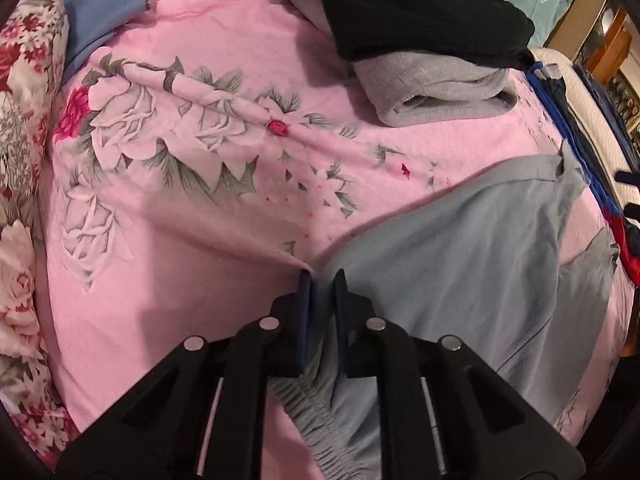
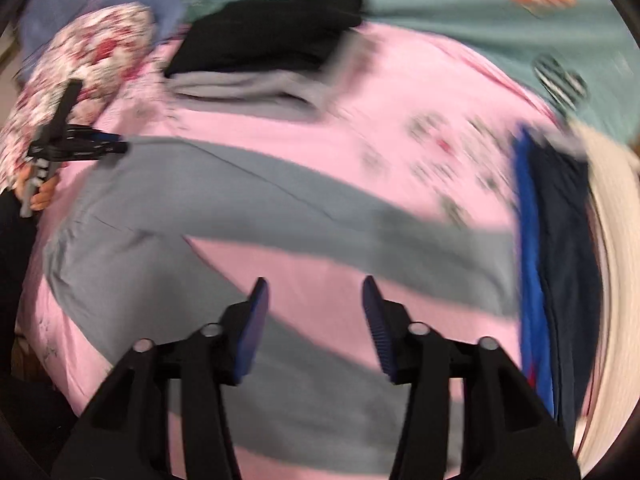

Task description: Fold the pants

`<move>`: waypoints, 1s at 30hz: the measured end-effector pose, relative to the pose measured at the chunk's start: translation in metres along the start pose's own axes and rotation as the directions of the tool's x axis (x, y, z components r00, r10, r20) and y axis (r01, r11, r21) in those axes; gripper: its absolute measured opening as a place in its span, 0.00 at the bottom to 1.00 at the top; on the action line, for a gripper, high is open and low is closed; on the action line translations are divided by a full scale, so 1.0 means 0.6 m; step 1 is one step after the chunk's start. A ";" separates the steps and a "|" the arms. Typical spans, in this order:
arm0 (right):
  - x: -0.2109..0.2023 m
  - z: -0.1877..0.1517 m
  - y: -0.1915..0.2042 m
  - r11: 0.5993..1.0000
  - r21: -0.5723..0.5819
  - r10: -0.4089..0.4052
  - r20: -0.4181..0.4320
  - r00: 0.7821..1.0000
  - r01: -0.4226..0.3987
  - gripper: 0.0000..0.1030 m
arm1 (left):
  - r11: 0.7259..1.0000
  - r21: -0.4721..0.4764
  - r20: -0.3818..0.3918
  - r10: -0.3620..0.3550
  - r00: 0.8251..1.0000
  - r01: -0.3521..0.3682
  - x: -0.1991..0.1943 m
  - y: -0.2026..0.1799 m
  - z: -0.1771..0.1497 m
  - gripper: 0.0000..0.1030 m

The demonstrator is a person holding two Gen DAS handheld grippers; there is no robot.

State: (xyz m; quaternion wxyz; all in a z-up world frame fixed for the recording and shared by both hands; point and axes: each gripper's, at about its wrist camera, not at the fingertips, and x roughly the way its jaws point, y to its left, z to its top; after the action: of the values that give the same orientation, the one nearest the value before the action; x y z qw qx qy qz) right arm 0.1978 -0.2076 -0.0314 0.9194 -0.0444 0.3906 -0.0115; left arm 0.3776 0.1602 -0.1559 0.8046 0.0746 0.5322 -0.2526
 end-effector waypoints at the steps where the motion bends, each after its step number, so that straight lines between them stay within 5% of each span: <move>1: 0.012 0.028 0.024 0.998 -0.057 0.029 0.028 0.999 -0.028 0.59 | 1.000 0.000 0.008 0.005 1.000 -0.005 -0.003 -0.004 -0.004 0.11; 4: 0.066 0.109 0.094 0.967 -0.240 0.097 0.044 0.994 -0.084 0.59 | 1.000 -0.007 0.033 0.010 0.999 -0.010 -0.018 -0.013 -0.023 0.09; 8: 0.151 0.182 0.168 0.905 -0.424 0.039 0.023 0.999 -0.025 0.59 | 1.000 -0.018 0.044 0.003 0.999 -0.002 -0.042 -0.010 -0.045 0.04; 13: 0.224 0.210 0.208 0.862 -0.500 0.052 -0.084 0.995 -0.087 0.59 | 1.000 -0.006 0.028 0.014 1.000 -0.014 -0.038 -0.018 -0.056 0.04; 16: 0.248 0.203 0.222 0.837 -0.544 0.004 -0.094 0.996 -0.055 0.58 | 1.000 -0.002 0.015 0.016 1.000 -0.016 -0.033 -0.021 -0.052 0.04; 18: 0.258 0.205 0.219 0.850 -0.519 0.026 -0.120 0.992 -0.085 0.45 | 1.000 0.004 -0.001 0.021 1.000 -0.021 -0.029 -0.022 -0.050 0.04; 19: 0.258 0.208 0.213 0.863 -0.486 0.074 -0.150 0.986 -0.139 0.22 | 1.000 0.007 -0.007 0.027 1.000 -0.027 -0.025 -0.026 -0.049 0.05; 21: 0.255 0.213 0.206 0.876 -0.468 0.062 -0.137 0.989 -0.120 0.04 | 0.999 0.021 -0.008 0.048 0.999 -0.047 -0.021 -0.035 -0.045 0.06; 30: 0.254 0.272 0.180 0.921 -0.381 0.060 -0.075 0.995 -0.084 0.03 | 0.997 -0.030 0.026 0.068 0.997 -0.067 -0.013 -0.012 -0.014 0.04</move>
State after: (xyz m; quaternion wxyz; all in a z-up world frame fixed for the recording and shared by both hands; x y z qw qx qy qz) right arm 0.4195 -0.0969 -0.0379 0.8802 -0.2087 0.4149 0.0977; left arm 0.3646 0.1597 -0.1511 0.8208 0.0773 0.5221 -0.2185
